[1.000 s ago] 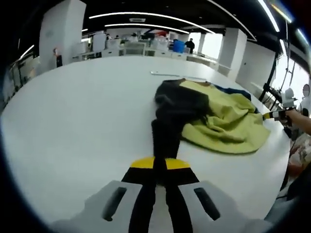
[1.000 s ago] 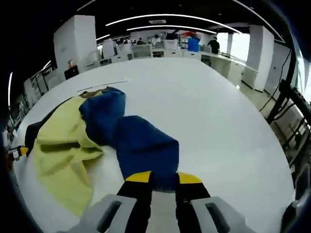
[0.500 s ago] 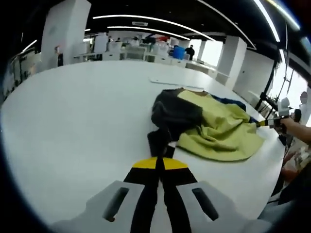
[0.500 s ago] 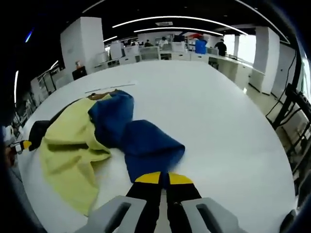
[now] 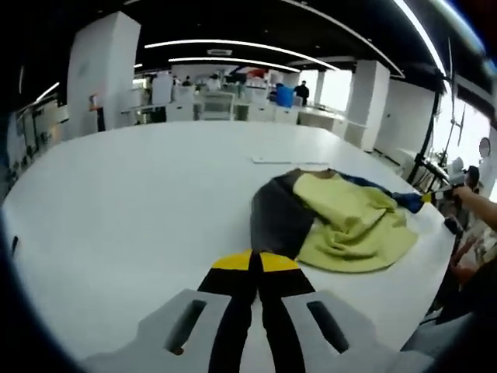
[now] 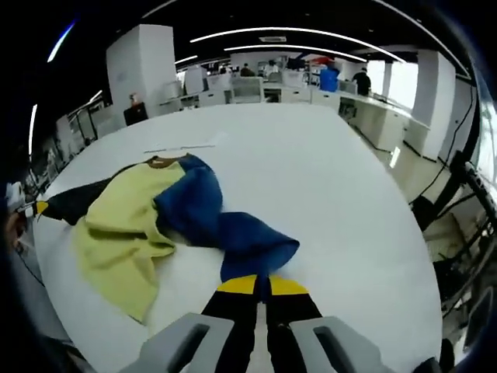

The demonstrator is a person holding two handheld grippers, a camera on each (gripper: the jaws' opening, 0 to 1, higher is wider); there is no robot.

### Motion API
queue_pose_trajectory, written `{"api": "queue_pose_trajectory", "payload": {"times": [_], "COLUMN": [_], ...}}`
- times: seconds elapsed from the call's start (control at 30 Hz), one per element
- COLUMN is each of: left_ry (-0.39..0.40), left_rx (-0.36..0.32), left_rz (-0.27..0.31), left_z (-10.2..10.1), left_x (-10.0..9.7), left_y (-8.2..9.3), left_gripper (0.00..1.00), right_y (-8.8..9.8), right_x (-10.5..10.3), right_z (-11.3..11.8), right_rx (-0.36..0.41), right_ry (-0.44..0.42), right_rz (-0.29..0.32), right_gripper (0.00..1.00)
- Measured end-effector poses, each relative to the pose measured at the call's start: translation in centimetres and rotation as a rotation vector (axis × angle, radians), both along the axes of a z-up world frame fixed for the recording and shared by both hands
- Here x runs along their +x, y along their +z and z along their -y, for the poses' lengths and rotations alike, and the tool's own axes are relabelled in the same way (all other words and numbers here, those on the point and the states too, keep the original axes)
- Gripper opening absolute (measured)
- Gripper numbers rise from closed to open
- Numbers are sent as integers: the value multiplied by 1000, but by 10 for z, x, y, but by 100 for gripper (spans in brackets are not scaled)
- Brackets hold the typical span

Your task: Fold the garment on the visible template until the final outline fits inside the template.

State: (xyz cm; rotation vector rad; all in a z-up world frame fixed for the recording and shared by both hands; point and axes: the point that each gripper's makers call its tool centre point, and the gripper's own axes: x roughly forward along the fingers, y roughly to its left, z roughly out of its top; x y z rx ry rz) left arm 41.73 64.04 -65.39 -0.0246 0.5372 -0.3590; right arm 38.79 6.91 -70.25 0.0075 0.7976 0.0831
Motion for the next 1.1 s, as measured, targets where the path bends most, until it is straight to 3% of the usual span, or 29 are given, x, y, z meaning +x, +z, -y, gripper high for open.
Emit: {"api": "queue_pose_trajectory", "payload": {"times": [0.23, 0.43, 0.5, 0.6, 0.77, 0.93, 1.1], "left_ry": [32, 80, 85, 68, 129, 115, 114], "left_rx": [60, 101, 84, 141, 172, 262, 307], "left_rz": [7, -29, -46, -57, -136, -190, -231], "left_z": [-21, -49, -51, -54, -74, -88, -94], "left_x": [11, 27, 30, 33, 44, 50, 60], "left_y": [-4, -23, -24, -27, -51, -68, -77], "left_gripper": [0, 0, 0, 0, 0, 0, 0], "right_y": [6, 3, 4, 3, -16, -30, -39], "right_x": [-10, -12, -11, -6, -5, -3, 5], "right_z": [21, 43, 52, 64, 84, 100, 112], "right_rx": [-27, -73, -90, -64, -85, -92, -103], "right_ry": [27, 42, 24, -15, -28, -60, -82], "right_rz": [-50, -107, -108, -105, -173, -208, -222], "right_gripper": [0, 0, 0, 0, 0, 0, 0]}}
